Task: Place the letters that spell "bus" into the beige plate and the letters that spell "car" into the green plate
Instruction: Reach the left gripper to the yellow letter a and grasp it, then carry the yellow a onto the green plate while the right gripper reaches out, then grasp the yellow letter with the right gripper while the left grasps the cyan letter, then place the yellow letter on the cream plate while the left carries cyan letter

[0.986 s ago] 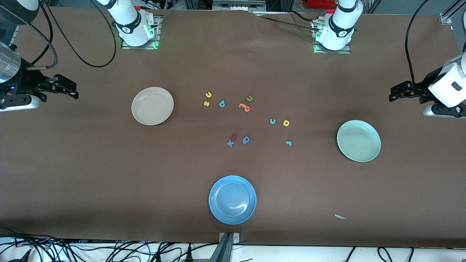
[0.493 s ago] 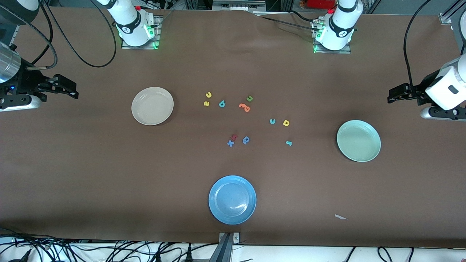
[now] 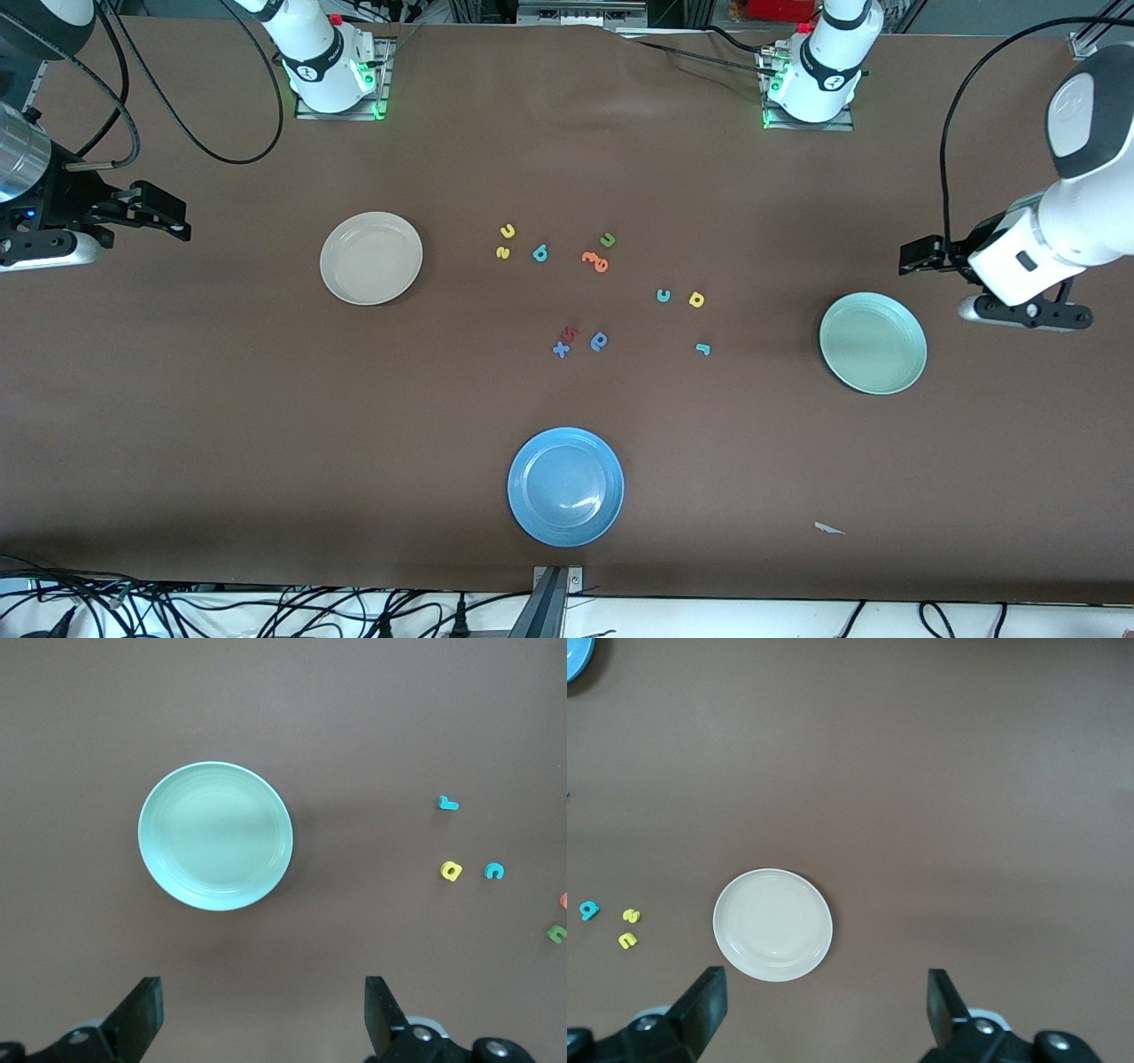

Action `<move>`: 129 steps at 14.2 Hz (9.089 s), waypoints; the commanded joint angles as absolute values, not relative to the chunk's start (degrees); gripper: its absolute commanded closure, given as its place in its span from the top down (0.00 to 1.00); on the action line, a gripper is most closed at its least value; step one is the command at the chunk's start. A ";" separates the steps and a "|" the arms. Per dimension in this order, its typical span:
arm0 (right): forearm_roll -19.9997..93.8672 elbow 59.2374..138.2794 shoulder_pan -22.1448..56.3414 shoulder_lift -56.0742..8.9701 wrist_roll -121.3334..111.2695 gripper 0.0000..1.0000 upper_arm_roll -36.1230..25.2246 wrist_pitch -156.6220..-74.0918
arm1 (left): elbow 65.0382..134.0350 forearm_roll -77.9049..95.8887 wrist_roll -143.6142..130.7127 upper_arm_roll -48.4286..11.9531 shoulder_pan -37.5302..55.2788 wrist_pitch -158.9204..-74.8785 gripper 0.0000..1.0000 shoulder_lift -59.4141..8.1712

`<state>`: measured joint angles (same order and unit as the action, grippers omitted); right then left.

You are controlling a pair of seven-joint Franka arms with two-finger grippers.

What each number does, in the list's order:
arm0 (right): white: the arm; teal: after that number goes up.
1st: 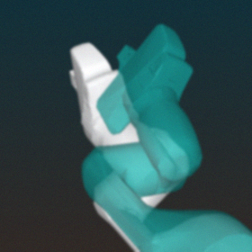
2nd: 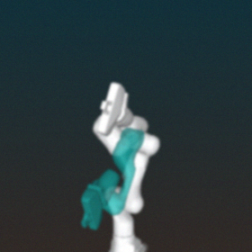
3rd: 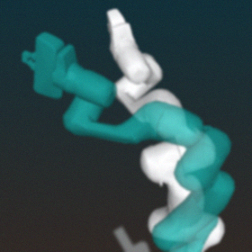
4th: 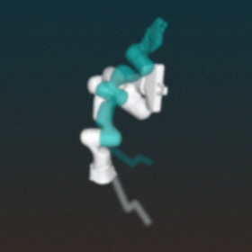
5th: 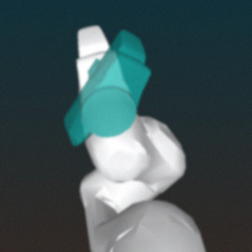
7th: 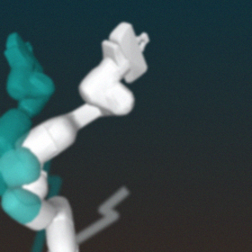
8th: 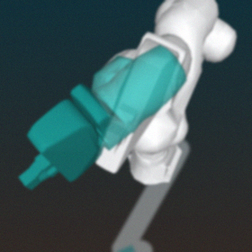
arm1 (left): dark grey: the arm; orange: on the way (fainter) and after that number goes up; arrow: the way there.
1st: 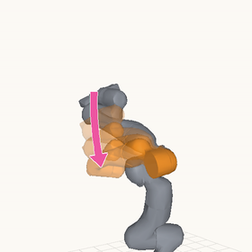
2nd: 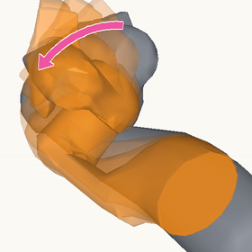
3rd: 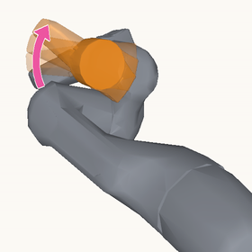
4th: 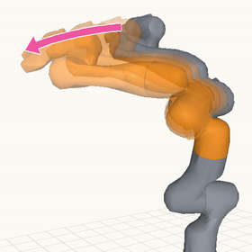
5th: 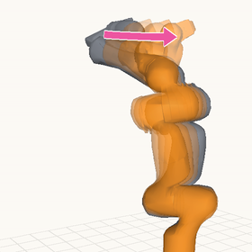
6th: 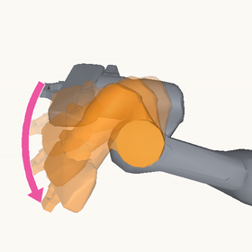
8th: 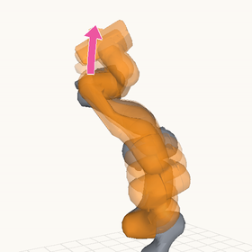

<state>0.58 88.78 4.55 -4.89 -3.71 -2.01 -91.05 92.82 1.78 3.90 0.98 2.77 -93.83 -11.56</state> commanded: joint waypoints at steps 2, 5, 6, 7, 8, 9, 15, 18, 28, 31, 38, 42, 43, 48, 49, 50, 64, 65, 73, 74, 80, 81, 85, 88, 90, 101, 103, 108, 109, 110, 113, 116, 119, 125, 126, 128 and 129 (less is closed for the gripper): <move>1.14 87.54 4.57 -5.27 -3.87 1.00 -2.02 -90.00 | 93.16 3.43 -1.21 0.18 5.70 -99.12 1.00 -15.80; 1.14 87.54 4.57 -5.27 -3.87 1.00 -2.02 -89.91 | 93.16 3.43 -11.39 -1.32 10.70 -105.45 1.00 -21.25; 1.14 87.54 4.57 -5.27 -3.87 1.00 -2.02 -90.00 | 93.25 3.43 -14.38 -1.32 12.90 -107.99 1.00 -23.10; 1.14 87.54 4.57 -5.27 -3.87 1.00 -2.02 -89.91 | 93.25 3.51 -18.33 -1.41 15.01 -110.11 1.00 -24.86; 1.14 87.54 4.57 -5.27 -3.87 1.00 -2.02 -89.91 | 93.43 3.69 -21.15 -1.41 16.16 -112.04 1.00 -26.09; 1.14 87.54 4.57 -5.27 -3.87 1.00 -2.02 -90.00 | 94.99 5.00 -21.70 -2.19 17.22 -113.80 1.00 -26.54; 1.14 87.45 4.57 -5.27 -3.78 1.00 -2.02 -89.91 | 118.69 5.28 -23.82 -7.20 17.84 -138.99 1.00 -21.20; 1.14 87.54 4.57 -5.27 -3.87 1.00 -2.02 -89.91 | 123.48 4.31 -24.34 -8.35 18.80 -144.49 1.00 -21.09; 1.14 87.45 4.48 -5.36 -3.87 1.00 -2.11 -89.91 | 120.86 -0.61 -27.24 -8.17 19.86 -144.67 0.79 -27.42; 1.05 87.45 4.39 -5.36 -3.87 1.00 -2.20 -90.00 | 120.32 -0.70 -29.00 -8.09 20.65 -144.67 0.68 -28.48; -2.99 87.36 6.24 -5.36 -3.69 1.00 -2.29 -90.00 | 119.62 -2.54 -30.15 -7.91 20.92 -144.67 0.54 -29.71; -2.90 87.36 6.41 -5.36 -3.69 1.00 -2.29 -89.91 | 119.62 -2.64 -30.15 -7.91 20.66 -144.67 0.40 -29.79; -3.34 87.36 6.76 -5.88 -3.69 1.00 -2.11 -89.91 | 119.62 -2.64 -30.15 -7.82 20.65 -144.67 0.37 -29.79; -2.81 87.45 7.64 -8.00 -1.59 1.00 -1.94 -89.91 | 119.62 -2.90 -30.15 -7.82 20.65 -144.67 0.24 -30.15; -2.90 87.36 9.13 -8.52 -1.58 1.00 -1.93 -90.00 | 119.62 -3.60 -30.15 -7.82 20.57 -144.67 0.24 -30.15; -2.90 87.28 10.27 -8.87 -1.50 1.00 -1.93 -90.09 | 119.18 -3.86 -29.80 -7.65 20.39 -144.58 0.23 -30.06; 0.71 92.88 17.67 -16.35 27.66 1.00 10.08 -101.23 | 105.56 -7.56 9.68 -7.56 -7.19 -119.09 0.21 -26.46; 0.44 95.95 16.53 -15.65 30.03 1.00 12.72 -104.38 | 105.64 -7.04 7.23 -7.65 -9.21 -119.53 0.25 -26.46; -0.26 123.46 10.63 -12.83 36.30 1.00 24.78 -135.93 | 106.00 -6.86 -2.19 -9.13 -10.37 -124.71 1.00 -26.81; -0.52 123.92 10.63 -13.44 36.21 1.00 24.70 -136.40 | 106.00 -6.86 -2.63 -9.66 -10.37 -124.89 1.00 -26.89; -10.62 124.28 12.03 -18.80 45.04 1.00 26.98 -140.17 | 105.91 -1.41 -24.29 -12.66 -0.64 -130.42 1.00 -28.91; -14.29 124.28 12.56 -20.37 47.52 1.00 27.07 -140.53 | 105.82 -1.32 -28.61 -12.66 1.47 -131.30 1.00 -29.44; -18.10 124.01 13.09 -24.68 52.56 1.00 27.07 -144.74 | 106.00 -1.58 -37.16 -12.66 8.42 -137.28 1.00 -33.30; -22.39 123.84 13.62 -27.68 58.95 0.99 27.07 -149.23 | 105.65 -2.11 -41.39 -12.48 11.33 -139.38 0.98 -35.68; -25.39 123.84 14.06 -28.82 62.04 0.99 27.07 -149.85 | 105.56 -2.11 -42.01 -12.31 11.77 -140.10 0.95 -36.73; -36.38 124.19 15.03 -32.43 71.10 0.90 27.07 -152.58 | 105.56 -6.94 -43.42 -12.04 12.48 -141.24 0.56 -38.14; -36.39 124.28 15.03 -32.43 71.19 0.81 27.07 -152.49 | 105.56 -6.94 -43.33 -12.04 12.48 -141.24 0.51 -38.23; -36.39 125.51 14.94 -31.91 71.98 0.59 26.98 -152.58 | 104.42 -8.96 -43.42 -11.95 12.39 -141.15 0.48 -38.93; -36.39 125.51 14.94 -31.82 72.16 0.55 26.98 -152.58 | 104.07 -8.96 -43.42 -11.95 12.39 -141.15 0.46 -39.02; -36.39 125.51 14.94 -31.82 72.16 0.51 26.98 -152.58 | 103.98 -8.88 -43.42 -11.95 12.39 -141.15 0.46 -39.11; -36.39 125.77 14.94 -31.55 72.16 0.43 26.98 -152.67 | 103.97 -8.96 -43.77 -11.95 12.39 -141.24 0.38 -39.20; -36.39 126.30 14.94 -30.85 72.07 0.32 26.98 -153.28 | 103.89 -8.96 -43.77 -11.95 12.48 -141.24 0.33 -39.64; -36.39 126.47 14.94 -30.41 72.07 0.10 26.98 -153.28 | 103.89 -8.96 -43.86 -11.95 12.48 -141.24 0.27 -39.64; -35.86 127.88 13.19 -23.92 68.83 0.00 26.89 -150.74 | 103.54 -9.05 -43.77 -11.95 12.39 -141.24 0.20 -39.73; -35.60 128.75 12.14 -22.34 67.34 0.00 26.98 -150.47 | 103.54 -9.05 -43.77 -11.95 12.39 -141.24 0.19 -39.73; -34.55 131.47 9.68 -18.39 62.78 0.00 27.07 -150.38 | 103.54 -9.05 -43.77 -11.95 12.39 -141.24 0.15 -39.73; -33.67 133.40 7.84 -16.19 58.75 0.00 27.07 -150.38 | 103.54 -9.05 -43.77 -11.95 12.39 -141.24 0.13 -39.73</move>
<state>-35.10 127.83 11.16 -22.63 64.53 26.63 -150.41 105.36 -6.83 -42.35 -12.40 11.55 -140.43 -37.70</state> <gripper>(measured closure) 0.652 0.824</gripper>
